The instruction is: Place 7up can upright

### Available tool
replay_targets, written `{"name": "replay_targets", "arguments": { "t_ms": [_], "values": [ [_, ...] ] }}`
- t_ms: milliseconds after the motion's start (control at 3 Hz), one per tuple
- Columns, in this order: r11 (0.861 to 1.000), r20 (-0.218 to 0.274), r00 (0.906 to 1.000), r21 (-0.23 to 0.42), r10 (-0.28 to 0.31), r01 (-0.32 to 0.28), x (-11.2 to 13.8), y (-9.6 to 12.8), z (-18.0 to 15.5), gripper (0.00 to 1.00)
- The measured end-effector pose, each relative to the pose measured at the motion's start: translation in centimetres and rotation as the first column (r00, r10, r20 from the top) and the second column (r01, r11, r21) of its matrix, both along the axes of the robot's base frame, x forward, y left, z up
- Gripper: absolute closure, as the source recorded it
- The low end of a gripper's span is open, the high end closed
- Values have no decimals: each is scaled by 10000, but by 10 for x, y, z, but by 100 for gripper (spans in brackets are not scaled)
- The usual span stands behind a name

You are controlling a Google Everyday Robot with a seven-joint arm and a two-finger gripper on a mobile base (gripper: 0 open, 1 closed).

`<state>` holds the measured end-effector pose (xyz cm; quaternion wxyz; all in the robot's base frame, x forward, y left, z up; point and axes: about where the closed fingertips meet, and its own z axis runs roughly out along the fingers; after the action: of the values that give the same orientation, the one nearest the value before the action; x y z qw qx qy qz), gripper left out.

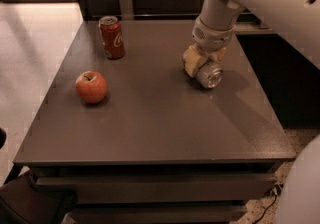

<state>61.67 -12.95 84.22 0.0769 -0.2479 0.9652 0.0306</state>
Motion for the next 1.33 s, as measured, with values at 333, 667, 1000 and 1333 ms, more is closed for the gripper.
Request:
{"name": "replay_targets", "arguments": {
  "t_ms": [333,667,1000,1333],
  "values": [
    [9975,1167,9916,370,554,-601,16,-9,39,100],
    [9874,2392,9644,811,1129,-1357,30,-13,78,100],
    [9549,3641,9138,1582,1801,-2513,40,-10,103,100],
    [8725,5189,8298,2870,2055,-3955,37,1,115,100]
  ]
}}
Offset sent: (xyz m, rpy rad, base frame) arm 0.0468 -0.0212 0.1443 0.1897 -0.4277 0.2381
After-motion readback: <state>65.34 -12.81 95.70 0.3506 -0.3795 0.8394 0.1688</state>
